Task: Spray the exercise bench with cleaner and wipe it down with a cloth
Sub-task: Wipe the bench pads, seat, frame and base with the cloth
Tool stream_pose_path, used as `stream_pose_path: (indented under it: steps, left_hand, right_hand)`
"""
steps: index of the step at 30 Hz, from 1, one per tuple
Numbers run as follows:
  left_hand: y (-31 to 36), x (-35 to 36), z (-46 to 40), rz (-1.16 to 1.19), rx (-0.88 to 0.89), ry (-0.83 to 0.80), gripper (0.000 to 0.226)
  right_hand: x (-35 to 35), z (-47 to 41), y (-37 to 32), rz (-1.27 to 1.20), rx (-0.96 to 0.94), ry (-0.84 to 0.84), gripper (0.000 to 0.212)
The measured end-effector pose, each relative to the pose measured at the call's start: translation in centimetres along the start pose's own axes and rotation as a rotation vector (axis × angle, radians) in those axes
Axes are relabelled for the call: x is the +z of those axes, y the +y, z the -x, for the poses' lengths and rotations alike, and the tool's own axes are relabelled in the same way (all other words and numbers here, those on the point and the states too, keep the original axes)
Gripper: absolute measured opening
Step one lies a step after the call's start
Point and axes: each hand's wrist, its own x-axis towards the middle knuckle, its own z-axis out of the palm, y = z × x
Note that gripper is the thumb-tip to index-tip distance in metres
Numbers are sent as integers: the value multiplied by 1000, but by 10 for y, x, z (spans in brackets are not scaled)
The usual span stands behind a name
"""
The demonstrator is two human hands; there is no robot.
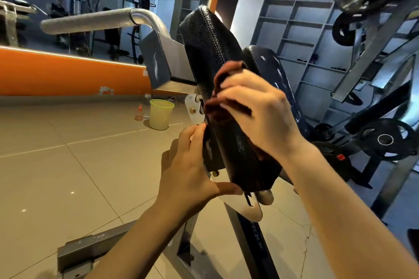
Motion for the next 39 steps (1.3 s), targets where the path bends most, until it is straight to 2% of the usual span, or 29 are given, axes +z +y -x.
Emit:
stream_pose_path:
  steps: [4, 11, 15, 21, 26, 29, 33, 37, 39]
  left_hand:
    - [-2, 0, 0, 25, -26, -14, 133]
    - [2, -2, -1, 28, -37, -23, 129]
    - [5, -3, 0, -42, -42, -10, 126]
    - [9, -5, 0, -27, -37, -24, 125]
    - [7, -4, 1, -44, -58, -32, 127]
    - [6, -3, 1, -37, -65, -16, 127]
    - [8, -3, 0, -25, -63, -17, 126]
    - [10, -5, 1, -27, -77, -32, 127]
    - [10, -5, 1, -40, -88, -40, 127]
  right_hand:
    - [5, -21, 11, -38, 29, 78, 21]
    - [-15, 76, -14, -202, 67, -129, 23]
    - [-27, 99, -26, -80, 30, -188, 27]
    - [-31, 42, -23, 141, -181, -269, 30]
    - [-35, 32, -18, 128, -130, -314, 34]
    - [-45, 61, -28, 70, -138, -363, 31]
    - [-48, 60, -28, 150, -206, -406, 33]
    - [-28, 22, -17, 212, -180, -289, 29]
    - [-25, 19, -15, 167, -147, -293, 30]
